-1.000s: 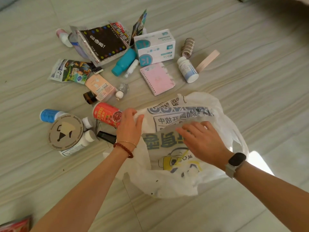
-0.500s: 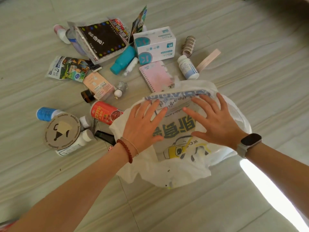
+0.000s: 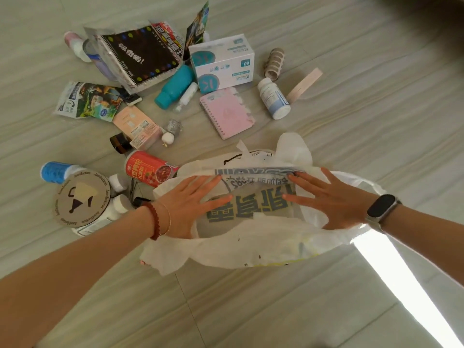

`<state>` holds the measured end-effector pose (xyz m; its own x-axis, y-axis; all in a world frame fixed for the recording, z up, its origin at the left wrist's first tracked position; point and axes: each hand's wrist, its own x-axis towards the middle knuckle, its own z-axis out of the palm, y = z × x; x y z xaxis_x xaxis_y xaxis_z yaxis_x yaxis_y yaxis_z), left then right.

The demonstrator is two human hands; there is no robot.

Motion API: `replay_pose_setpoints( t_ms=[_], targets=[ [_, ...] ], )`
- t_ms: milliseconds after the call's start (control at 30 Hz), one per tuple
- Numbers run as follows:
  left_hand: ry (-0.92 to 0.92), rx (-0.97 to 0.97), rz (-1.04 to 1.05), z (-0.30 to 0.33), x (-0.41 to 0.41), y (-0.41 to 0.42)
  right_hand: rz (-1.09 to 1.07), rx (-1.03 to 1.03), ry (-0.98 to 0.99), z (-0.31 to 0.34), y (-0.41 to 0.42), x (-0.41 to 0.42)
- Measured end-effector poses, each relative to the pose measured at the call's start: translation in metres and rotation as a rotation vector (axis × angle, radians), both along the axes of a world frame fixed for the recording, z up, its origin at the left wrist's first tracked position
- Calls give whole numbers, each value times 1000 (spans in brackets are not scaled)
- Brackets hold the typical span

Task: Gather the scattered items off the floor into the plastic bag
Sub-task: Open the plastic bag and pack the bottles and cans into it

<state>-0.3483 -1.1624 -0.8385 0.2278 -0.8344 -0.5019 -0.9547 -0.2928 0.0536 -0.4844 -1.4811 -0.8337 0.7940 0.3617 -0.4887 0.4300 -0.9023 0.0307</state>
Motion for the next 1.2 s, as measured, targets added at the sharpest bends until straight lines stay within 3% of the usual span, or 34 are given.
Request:
replay_pose_setpoints(
  t_ms=[67, 167, 233, 333, 467, 633, 733, 833, 900, 1033, 1133, 1200],
  targets=[
    [95, -223, 130, 10, -6, -5, -85, 113, -43, 1, 4, -6],
    [15, -722, 337, 15, -13, -11, -155, 336, -461, 4, 17, -8],
    [-55, -830, 402, 17, -23, -15, -161, 396, -655, 7, 28, -11],
    [-158, -744, 391, 11, -40, -15, -189, 409, -679, 8, 38, -16],
    [-173, -432, 438, 4, -51, -13, -322, 329, -357, 4, 36, -19],
    [-131, -319, 394, -21, -46, -13, -362, 158, -48, -14, 25, -16],
    [-133, -254, 312, -28, -40, -7, -352, 64, 15, -17, 22, -14],
    [-79, -220, 361, -21, -33, -14, -404, 87, 24, -7, 26, -5],
    [19, -307, 444, -4, -32, -20, -431, 139, -108, 5, 36, 0],
    [-93, -928, 501, 24, -37, -15, -307, 269, -523, 28, 65, 15],
    [-159, -1024, 616, 31, -33, 4, -144, 393, -660, 44, 98, 43],
    [-160, -961, 724, 26, -23, 27, -51, 395, -563, 50, 126, 68]
  ],
)
